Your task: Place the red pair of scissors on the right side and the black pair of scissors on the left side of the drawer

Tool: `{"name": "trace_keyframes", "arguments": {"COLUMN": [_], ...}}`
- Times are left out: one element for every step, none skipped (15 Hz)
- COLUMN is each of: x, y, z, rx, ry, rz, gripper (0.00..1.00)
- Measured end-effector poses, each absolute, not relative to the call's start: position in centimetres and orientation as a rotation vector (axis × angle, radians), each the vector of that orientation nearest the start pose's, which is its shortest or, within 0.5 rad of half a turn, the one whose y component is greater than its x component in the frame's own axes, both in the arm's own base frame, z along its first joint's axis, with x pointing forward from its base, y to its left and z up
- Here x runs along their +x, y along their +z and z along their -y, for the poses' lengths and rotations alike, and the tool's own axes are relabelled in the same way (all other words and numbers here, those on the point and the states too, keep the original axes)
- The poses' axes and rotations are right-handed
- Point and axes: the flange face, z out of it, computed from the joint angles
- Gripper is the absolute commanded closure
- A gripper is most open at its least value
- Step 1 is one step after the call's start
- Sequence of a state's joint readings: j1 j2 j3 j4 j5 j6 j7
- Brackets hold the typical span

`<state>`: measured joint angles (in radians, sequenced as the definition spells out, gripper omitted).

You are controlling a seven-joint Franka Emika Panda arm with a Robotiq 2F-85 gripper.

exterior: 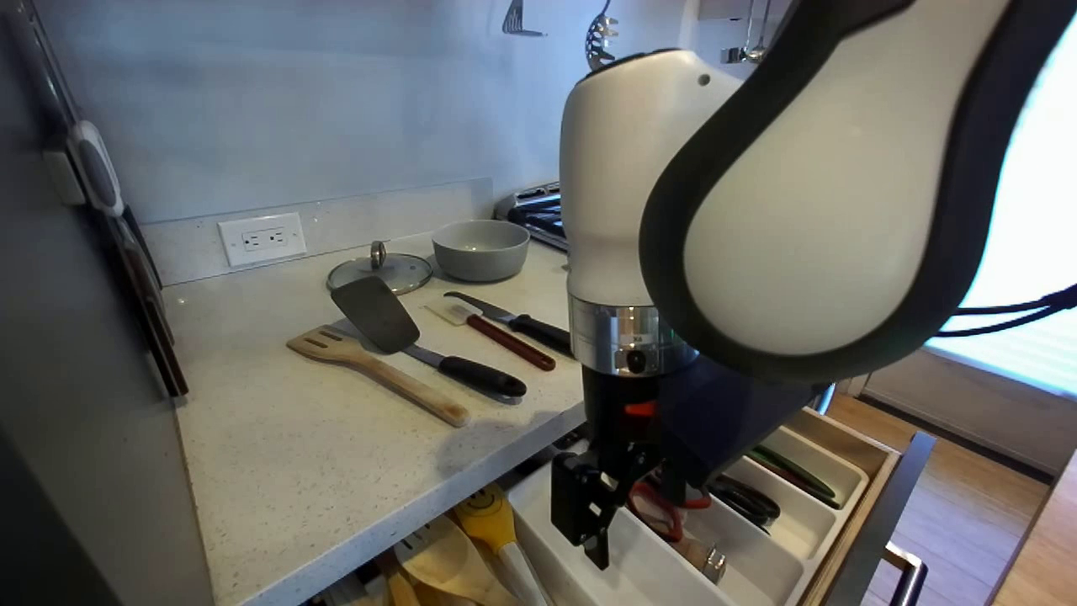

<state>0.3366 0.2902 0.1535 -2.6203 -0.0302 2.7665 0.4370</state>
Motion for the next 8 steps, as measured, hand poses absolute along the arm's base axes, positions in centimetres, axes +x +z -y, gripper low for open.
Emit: {"name": "trace_keyframes", "arguments": {"x": [35.8,35.7,35.6,35.6,35.6,35.5,35.5,35.5], "y": [13.6,13.2,12.8,12.3,11.9,11.4,11.0,10.6], "z": [-19.7,-19.4,-19.1,-18.7,-18.2,-17.7,-17.1,-16.5], "rx": [-3.170,-3.180,-3.191,-3.206,-3.221,-3.234,-3.246,-3.255], "ry": [0.234,0.245,0.254,0.260,0.255,0.243,0.229,0.208], "rz": [0.124,0.129,0.142,0.168,0.188,0.204,0.217,0.232], "gripper": [0.00,0.00,0.00,0.00,0.00,0.00,0.00,0.00]}}
